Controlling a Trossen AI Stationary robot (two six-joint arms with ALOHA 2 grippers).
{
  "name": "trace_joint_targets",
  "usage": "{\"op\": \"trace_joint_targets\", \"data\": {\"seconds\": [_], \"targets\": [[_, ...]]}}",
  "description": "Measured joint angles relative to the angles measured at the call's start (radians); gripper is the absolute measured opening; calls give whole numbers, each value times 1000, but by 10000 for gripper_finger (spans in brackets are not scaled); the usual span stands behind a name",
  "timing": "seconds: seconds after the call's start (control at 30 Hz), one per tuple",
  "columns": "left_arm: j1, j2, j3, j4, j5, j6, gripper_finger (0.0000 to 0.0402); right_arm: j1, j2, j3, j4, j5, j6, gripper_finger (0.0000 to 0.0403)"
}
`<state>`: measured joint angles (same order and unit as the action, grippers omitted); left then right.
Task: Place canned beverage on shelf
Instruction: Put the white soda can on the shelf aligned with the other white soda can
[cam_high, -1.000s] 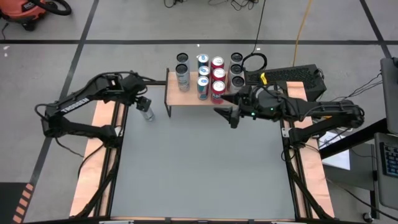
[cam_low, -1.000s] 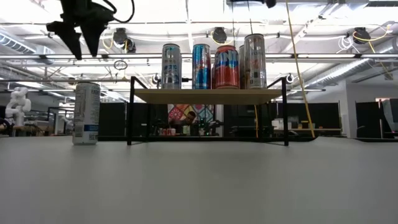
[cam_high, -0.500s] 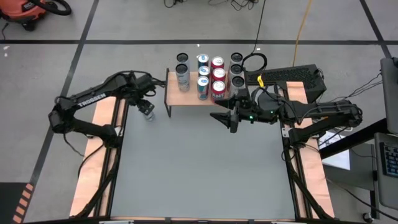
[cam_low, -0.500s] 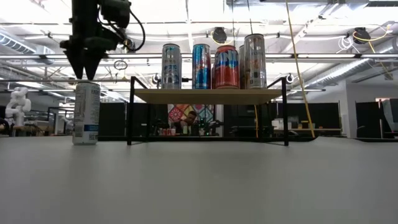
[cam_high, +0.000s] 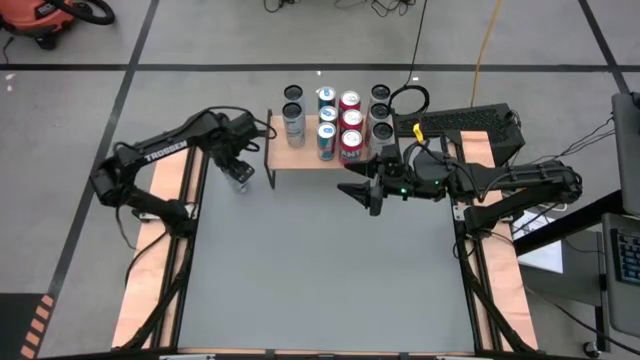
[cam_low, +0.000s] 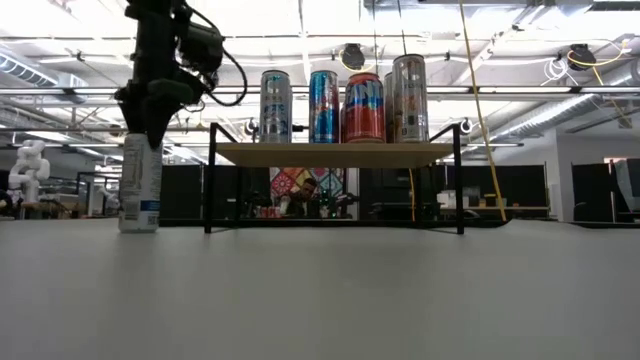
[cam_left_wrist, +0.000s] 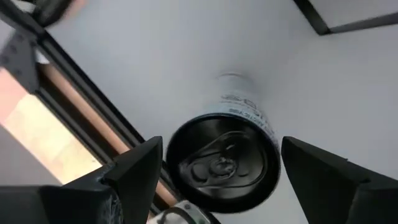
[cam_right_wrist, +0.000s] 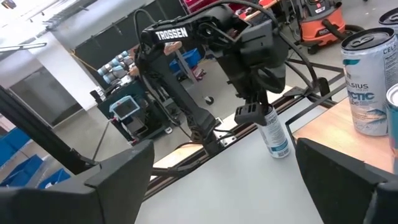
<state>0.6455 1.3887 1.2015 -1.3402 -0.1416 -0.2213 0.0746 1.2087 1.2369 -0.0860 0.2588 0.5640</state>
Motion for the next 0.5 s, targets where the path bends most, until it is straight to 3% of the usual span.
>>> {"op": "trace_joint_targets", "data": {"seconds": [0.2, 0.5], "targets": [[27, 40, 0, -41, 29, -7, 306, 0, 0, 0, 0, 1, 21, 354], [27, 35, 1, -41, 40, 1, 238, 6, 0, 0, 2, -1, 57, 354]]}}
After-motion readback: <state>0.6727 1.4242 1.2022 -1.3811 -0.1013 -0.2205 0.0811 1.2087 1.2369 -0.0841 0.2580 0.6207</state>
